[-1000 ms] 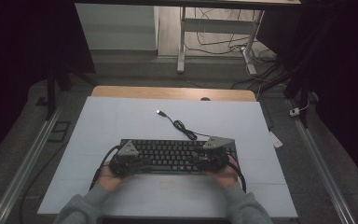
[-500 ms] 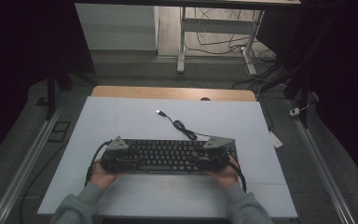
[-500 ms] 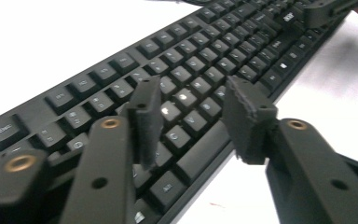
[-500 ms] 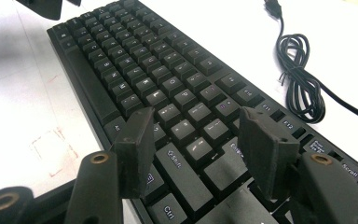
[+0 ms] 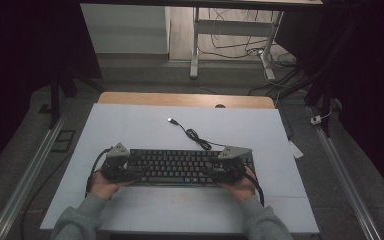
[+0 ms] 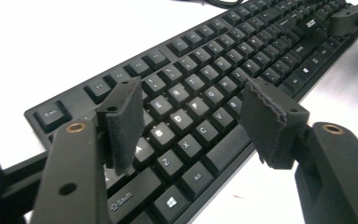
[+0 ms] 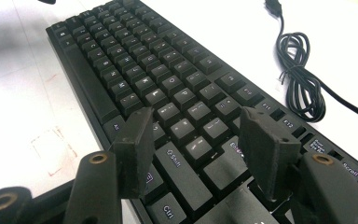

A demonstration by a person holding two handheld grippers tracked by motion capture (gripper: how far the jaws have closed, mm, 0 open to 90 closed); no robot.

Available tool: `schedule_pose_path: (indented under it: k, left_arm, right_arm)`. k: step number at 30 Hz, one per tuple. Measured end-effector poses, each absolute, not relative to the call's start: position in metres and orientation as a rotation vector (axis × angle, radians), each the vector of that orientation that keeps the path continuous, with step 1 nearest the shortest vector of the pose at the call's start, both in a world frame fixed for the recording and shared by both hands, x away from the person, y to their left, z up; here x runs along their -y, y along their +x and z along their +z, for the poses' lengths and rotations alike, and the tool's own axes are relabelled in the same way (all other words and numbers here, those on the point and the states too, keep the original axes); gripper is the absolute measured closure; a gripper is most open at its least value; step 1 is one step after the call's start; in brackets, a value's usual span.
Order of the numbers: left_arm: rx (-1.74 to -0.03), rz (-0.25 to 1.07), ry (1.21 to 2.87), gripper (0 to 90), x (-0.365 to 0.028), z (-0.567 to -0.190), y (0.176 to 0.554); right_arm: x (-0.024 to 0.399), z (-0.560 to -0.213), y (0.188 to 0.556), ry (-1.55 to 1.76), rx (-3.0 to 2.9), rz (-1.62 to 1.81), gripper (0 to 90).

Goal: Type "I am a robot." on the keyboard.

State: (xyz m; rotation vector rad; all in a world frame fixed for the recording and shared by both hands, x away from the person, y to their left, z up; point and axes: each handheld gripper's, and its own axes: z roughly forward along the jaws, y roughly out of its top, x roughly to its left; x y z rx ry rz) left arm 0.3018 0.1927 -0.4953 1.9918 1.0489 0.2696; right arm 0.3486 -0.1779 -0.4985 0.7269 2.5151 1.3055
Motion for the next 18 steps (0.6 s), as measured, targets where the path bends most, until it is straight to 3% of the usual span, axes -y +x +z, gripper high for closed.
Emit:
schedule_pose_path:
  k: [11,18]
  left_arm:
    - [-1.131,0.275,1.980,27.8,-0.205,-0.494,0.306]
    - [-1.160,0.302,1.966,27.8,-0.212,-0.493,0.308]
  right_arm:
    - [0.178,-0.499,0.349,0.730,-2.519,1.297,45.8]
    - [0.178,-0.499,0.349,0.732,-2.519,1.295,45.8]
